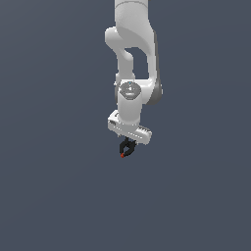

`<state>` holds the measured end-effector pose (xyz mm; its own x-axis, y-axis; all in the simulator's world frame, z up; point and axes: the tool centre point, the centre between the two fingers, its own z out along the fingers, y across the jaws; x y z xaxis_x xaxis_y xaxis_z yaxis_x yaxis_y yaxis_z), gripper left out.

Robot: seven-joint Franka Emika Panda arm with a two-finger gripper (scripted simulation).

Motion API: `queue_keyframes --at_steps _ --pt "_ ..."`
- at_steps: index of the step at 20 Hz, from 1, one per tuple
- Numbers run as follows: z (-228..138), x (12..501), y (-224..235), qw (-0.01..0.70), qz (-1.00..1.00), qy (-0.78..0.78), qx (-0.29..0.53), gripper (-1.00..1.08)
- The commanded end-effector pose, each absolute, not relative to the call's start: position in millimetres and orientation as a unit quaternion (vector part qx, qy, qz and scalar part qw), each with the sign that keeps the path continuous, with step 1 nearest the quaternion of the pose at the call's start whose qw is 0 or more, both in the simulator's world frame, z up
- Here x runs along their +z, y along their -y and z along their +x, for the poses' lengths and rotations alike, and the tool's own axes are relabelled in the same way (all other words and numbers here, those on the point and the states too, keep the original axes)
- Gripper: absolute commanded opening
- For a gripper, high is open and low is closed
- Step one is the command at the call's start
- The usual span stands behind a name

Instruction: Pick up the object and move it to a goal position.

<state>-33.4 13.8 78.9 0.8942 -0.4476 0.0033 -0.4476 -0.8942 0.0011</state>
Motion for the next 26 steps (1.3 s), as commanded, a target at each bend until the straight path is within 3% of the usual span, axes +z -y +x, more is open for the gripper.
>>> queue_keyframes --at_steps 1,11,26 --pt "-37 74 -17 0.0 0.97 0.243 0.001 1.0" --pt "-39 67 -19 0.0 0.968 0.252 0.0 1.0" --pt "-40 19 -20 0.0 0.967 0.254 0.0 1.0"
